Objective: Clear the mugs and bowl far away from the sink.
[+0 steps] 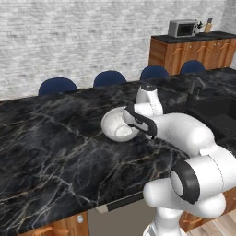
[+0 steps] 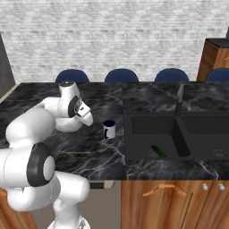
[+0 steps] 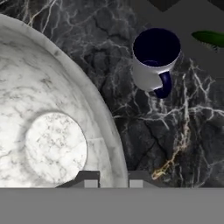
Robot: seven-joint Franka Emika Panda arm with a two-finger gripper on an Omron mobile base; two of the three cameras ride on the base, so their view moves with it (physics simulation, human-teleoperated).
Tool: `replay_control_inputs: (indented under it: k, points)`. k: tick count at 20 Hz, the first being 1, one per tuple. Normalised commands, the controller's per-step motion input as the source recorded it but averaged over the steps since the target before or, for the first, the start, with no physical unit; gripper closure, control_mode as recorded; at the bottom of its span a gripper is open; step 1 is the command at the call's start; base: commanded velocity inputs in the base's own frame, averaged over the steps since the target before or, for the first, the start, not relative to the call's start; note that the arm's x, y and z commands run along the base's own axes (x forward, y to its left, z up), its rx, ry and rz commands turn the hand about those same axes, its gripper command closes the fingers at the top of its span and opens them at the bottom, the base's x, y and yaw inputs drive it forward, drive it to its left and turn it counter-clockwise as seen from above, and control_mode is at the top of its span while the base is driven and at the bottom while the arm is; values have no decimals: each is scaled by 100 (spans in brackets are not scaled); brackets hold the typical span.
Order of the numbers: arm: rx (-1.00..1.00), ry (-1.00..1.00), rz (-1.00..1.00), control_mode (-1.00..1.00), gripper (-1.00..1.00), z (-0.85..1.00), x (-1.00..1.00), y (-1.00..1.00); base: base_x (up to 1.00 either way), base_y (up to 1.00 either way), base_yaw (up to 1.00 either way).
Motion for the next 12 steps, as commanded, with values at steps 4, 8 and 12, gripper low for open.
replay_control_inputs:
  k: [4,8,12]
  points:
    - [2,1,-37,-100,100,70,-15,0,0,0,0]
    - [6,0,-55,-100,100,66,-36,0,0,0,0]
    - [31,0,-66,-100,100,43,-55,0,0,0,0]
